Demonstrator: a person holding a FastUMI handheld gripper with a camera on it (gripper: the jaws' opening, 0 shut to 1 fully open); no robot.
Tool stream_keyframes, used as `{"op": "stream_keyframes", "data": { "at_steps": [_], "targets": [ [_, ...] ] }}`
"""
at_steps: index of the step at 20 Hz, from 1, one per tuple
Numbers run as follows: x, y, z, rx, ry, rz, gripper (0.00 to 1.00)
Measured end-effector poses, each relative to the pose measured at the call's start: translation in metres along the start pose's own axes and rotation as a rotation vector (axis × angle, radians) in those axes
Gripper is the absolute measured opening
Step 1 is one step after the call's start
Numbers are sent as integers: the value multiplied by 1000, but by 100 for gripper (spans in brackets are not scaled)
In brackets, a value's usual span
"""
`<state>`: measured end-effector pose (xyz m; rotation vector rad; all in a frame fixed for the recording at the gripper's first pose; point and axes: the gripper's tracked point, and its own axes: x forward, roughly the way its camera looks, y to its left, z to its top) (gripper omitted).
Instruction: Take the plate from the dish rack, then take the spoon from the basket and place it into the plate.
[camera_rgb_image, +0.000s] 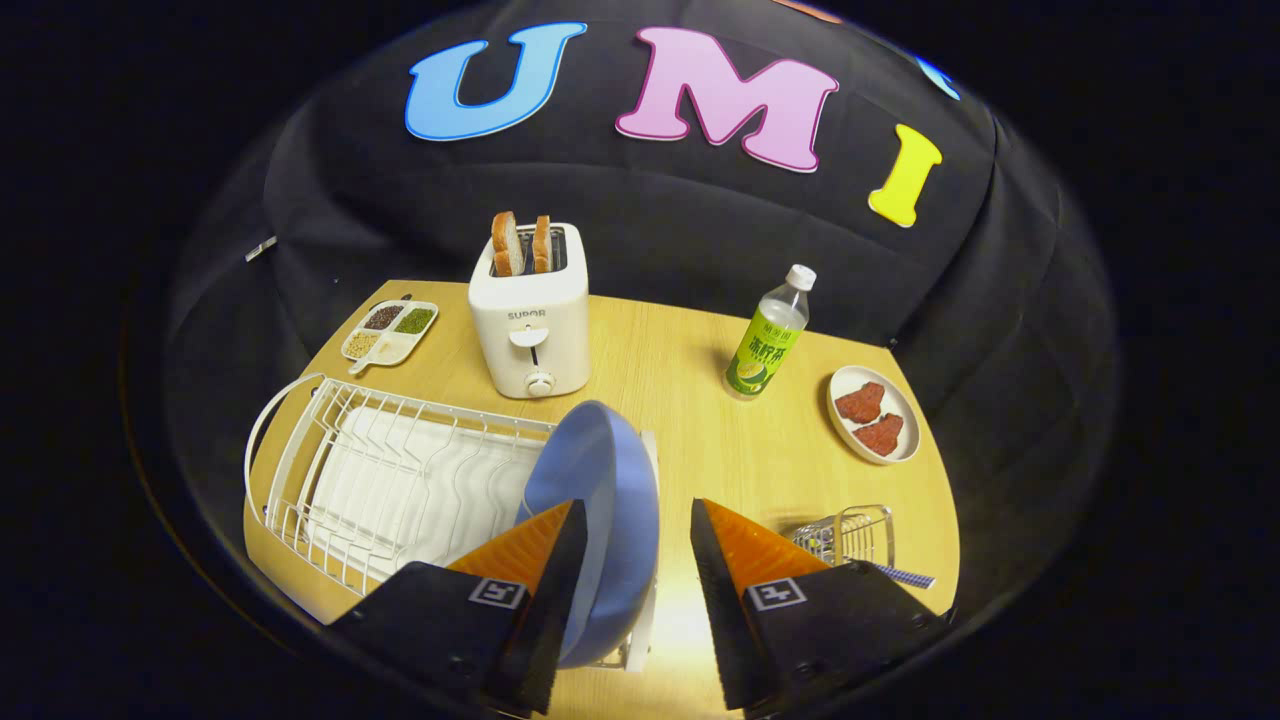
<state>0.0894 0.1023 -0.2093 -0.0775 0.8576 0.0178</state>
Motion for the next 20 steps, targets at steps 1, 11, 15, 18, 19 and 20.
{"op": "stream_keyframes", "data": {
  "at_steps": [1, 11, 15, 18, 19, 20],
  "targets": [
    [5, 9, -5, 22, 20, 29, 59],
    [12, 20, -11, 97, 82, 23, 37],
    [4, 7, 11, 57, 24, -77, 33],
    [0, 6, 27, -14, -17, -105, 30],
    [-1, 4, 33, -24, -31, -116, 31],
    [-1, 3, 39, -28, -44, -113, 30]
  ]
}}
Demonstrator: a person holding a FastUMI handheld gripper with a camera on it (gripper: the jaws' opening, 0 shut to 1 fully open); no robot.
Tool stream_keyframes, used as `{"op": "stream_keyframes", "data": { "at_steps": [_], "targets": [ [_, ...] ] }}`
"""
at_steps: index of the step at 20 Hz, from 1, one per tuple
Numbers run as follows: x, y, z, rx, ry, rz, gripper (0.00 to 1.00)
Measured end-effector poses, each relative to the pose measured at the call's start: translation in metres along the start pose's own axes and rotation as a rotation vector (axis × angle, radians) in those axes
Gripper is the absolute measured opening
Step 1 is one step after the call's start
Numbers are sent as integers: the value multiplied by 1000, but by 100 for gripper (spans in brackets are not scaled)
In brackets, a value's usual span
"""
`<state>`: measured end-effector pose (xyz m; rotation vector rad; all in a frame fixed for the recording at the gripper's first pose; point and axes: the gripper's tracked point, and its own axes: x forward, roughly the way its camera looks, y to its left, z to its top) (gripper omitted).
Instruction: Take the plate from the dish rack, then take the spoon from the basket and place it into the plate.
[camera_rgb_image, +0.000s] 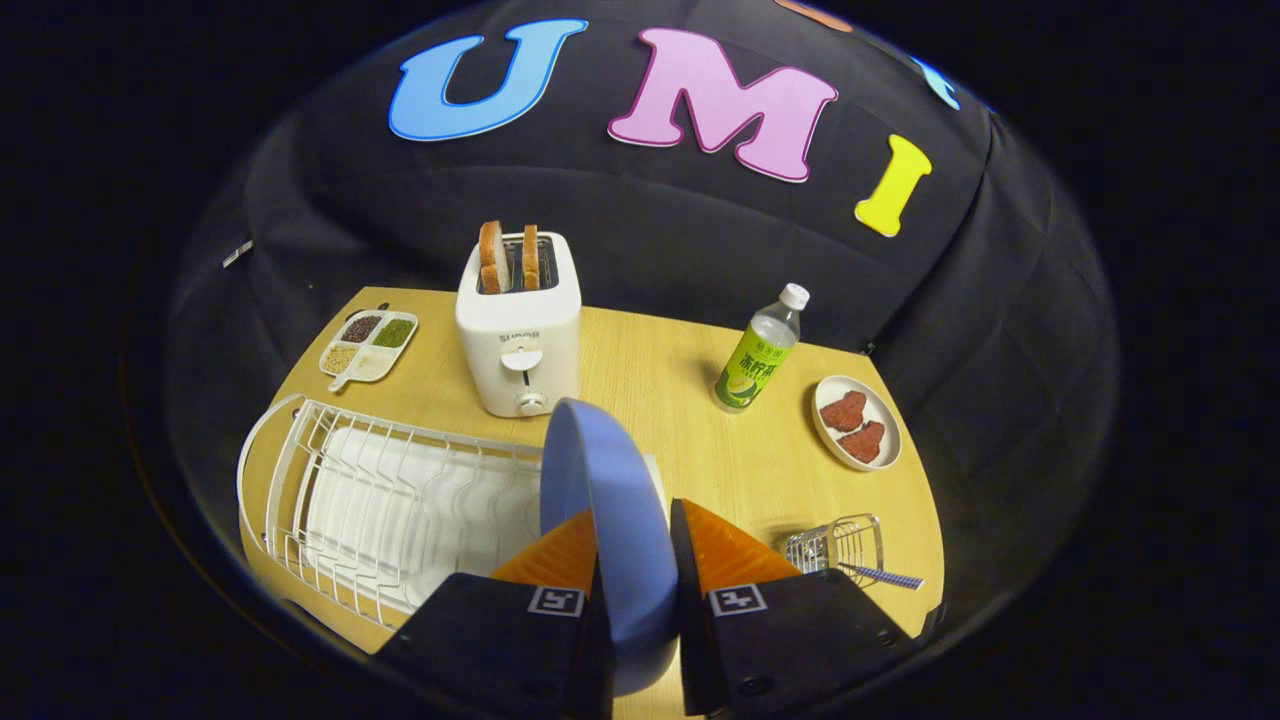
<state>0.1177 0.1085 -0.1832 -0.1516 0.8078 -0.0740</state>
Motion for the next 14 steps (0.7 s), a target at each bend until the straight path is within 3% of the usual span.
{"op": "stream_keyframes", "data": {
  "at_steps": [7, 14],
  "targets": [
    [-3, -17, 8, 12, -30, 29, 29],
    [-38, -44, 18, 121, -65, 128, 29]
  ]
}}
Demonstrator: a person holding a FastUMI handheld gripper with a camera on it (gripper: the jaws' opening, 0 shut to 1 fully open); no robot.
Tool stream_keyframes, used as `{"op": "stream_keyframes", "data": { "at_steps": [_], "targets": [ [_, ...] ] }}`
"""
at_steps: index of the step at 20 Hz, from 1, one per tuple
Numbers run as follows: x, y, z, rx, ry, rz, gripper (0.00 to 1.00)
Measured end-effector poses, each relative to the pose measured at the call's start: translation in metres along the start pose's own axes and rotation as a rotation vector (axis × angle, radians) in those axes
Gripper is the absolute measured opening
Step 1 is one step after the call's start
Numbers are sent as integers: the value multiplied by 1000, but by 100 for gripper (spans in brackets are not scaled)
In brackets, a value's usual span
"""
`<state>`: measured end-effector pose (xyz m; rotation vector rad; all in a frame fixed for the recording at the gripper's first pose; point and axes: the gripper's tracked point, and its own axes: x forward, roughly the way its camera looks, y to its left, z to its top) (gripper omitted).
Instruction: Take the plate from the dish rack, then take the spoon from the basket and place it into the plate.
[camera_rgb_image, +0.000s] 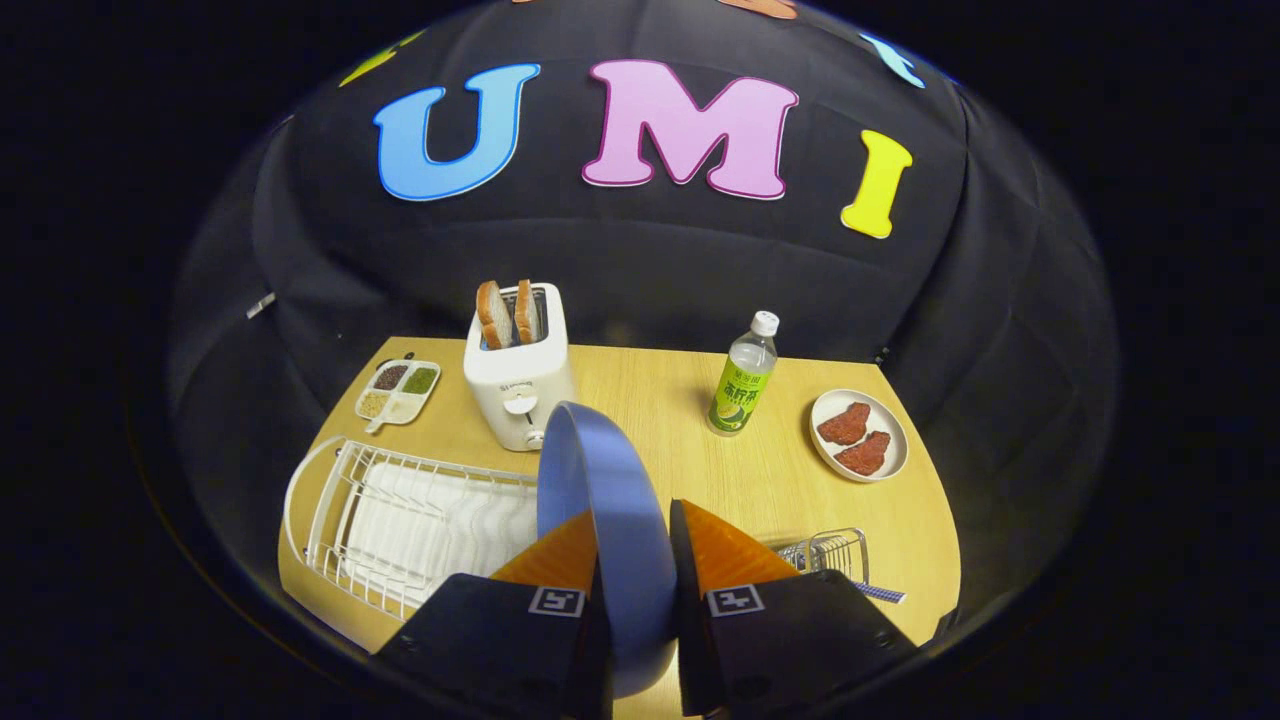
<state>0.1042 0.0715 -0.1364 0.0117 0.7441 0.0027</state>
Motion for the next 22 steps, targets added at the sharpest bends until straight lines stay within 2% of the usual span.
{"op": "stream_keyframes", "data": {
  "at_steps": [6, 10, 15, 22],
  "targets": [
    [-46, -41, -20, 139, 15, 109, 29],
    [-71, -87, -61, 263, 74, 188, 29],
    [-85, -146, -110, 353, 136, 250, 29],
    [-82, -188, -173, 358, 196, 367, 29]
  ]
}}
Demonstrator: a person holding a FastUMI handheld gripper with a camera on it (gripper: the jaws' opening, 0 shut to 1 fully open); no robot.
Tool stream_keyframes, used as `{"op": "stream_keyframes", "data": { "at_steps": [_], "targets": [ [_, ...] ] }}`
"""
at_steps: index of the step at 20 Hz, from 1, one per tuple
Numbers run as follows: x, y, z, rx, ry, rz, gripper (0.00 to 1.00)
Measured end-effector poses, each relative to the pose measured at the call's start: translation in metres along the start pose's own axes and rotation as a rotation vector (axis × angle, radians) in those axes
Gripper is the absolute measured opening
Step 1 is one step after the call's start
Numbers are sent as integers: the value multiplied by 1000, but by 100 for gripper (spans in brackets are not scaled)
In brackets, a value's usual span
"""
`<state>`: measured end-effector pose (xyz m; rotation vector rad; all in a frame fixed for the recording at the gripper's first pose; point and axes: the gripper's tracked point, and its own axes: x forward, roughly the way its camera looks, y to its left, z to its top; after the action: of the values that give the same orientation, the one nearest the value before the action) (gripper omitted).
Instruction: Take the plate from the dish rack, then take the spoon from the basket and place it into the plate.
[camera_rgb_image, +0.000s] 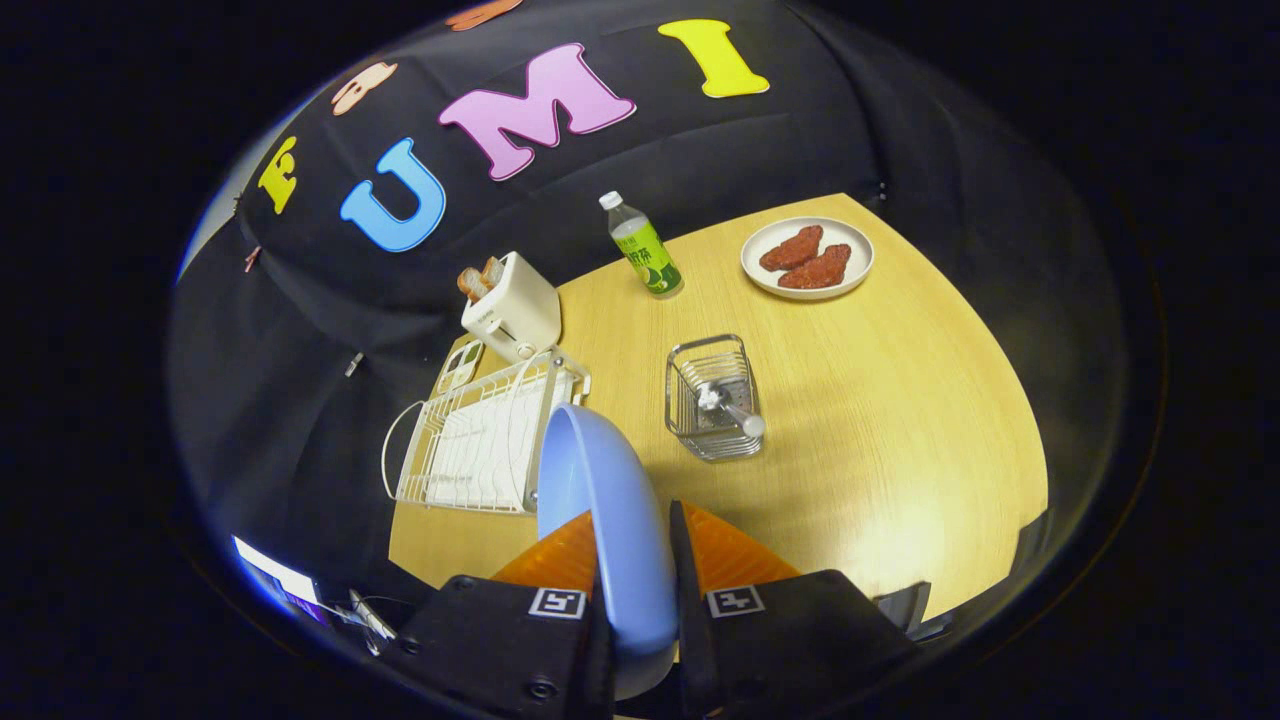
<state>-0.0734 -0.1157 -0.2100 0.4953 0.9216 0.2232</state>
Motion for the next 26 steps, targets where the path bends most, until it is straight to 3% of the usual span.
{"op": "stream_keyframes", "data": {
  "at_steps": [6, 9, 13, 15, 17, 20, 21, 22, 26],
  "targets": [
    [40, -34, -50, 17, 78, 55, 29],
    [70, -49, -59, -16, 87, 32, 29],
    [90, -45, -65, 41, 86, 84, 30],
    [92, -54, -64, 39, 76, 52, 31],
    [94, -71, -62, 8, 56, 3, 37],
    [89, -86, -55, -8, 17, -29, 85],
    [86, -91, -51, -21, -5, -41, 92],
    [82, -97, -45, -40, -29, -56, 98],
    [65, -100, -32, -170, -118, -69, 99]
  ]
}}
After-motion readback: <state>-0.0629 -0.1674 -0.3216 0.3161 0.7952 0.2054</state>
